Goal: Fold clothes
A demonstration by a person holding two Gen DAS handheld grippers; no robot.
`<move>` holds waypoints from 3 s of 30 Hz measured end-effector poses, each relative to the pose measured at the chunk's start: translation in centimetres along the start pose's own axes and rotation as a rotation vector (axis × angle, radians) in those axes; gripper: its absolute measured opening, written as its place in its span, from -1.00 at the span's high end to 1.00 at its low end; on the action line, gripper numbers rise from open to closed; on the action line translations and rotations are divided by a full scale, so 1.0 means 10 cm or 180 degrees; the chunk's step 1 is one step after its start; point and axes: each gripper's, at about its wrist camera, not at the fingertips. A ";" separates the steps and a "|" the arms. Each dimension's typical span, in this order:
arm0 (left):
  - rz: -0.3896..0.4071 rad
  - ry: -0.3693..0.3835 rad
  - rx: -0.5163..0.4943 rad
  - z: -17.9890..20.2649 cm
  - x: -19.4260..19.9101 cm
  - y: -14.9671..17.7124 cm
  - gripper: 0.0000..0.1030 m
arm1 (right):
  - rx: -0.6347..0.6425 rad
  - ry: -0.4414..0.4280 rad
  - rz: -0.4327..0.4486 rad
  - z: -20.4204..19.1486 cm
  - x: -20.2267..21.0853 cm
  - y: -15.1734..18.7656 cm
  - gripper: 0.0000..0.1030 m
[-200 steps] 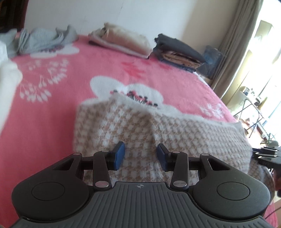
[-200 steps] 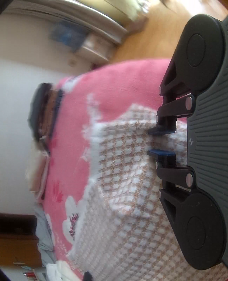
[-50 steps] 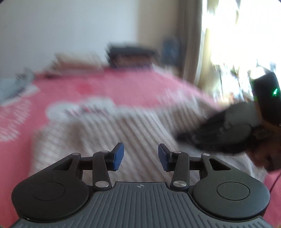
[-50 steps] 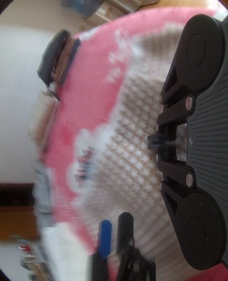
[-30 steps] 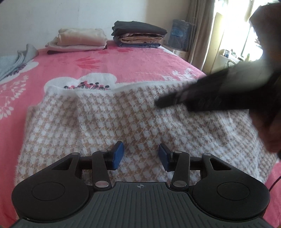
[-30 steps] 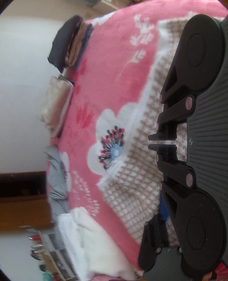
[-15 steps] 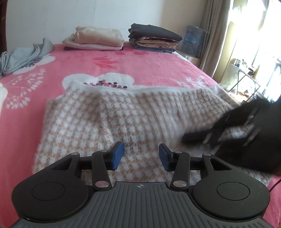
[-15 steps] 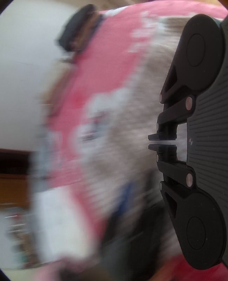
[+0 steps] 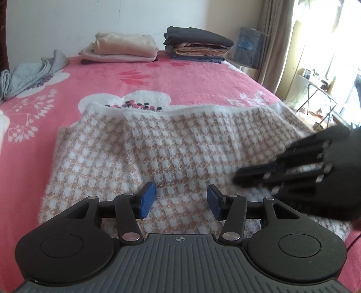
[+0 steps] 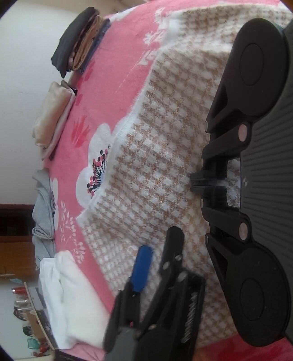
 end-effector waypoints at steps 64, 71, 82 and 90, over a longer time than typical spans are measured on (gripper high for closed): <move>0.0013 -0.0093 -0.0238 0.02 0.07 0.03 -0.06 | 0.0188 0.0015 -0.0314 -0.25 0.18 0.52 0.11; 0.0293 -0.0095 -0.0500 0.13 0.35 0.34 -0.06 | 0.0371 0.0012 -0.0470 -0.39 0.40 0.70 0.16; 0.0256 -0.0248 -0.0676 0.21 0.26 0.54 -0.09 | -0.0165 0.0631 -0.0291 0.36 0.37 0.96 0.16; 0.0251 -0.0256 -0.0658 0.19 0.27 0.57 -0.09 | -0.0545 0.0617 0.0030 0.69 0.46 0.75 0.23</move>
Point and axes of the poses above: each gripper's, at about its wrist camera, not at the fingertips, and x roughly against the way its jaws point, z to its right, y to its underside, and after that the axes turned 14 degrees about -z, right-handed
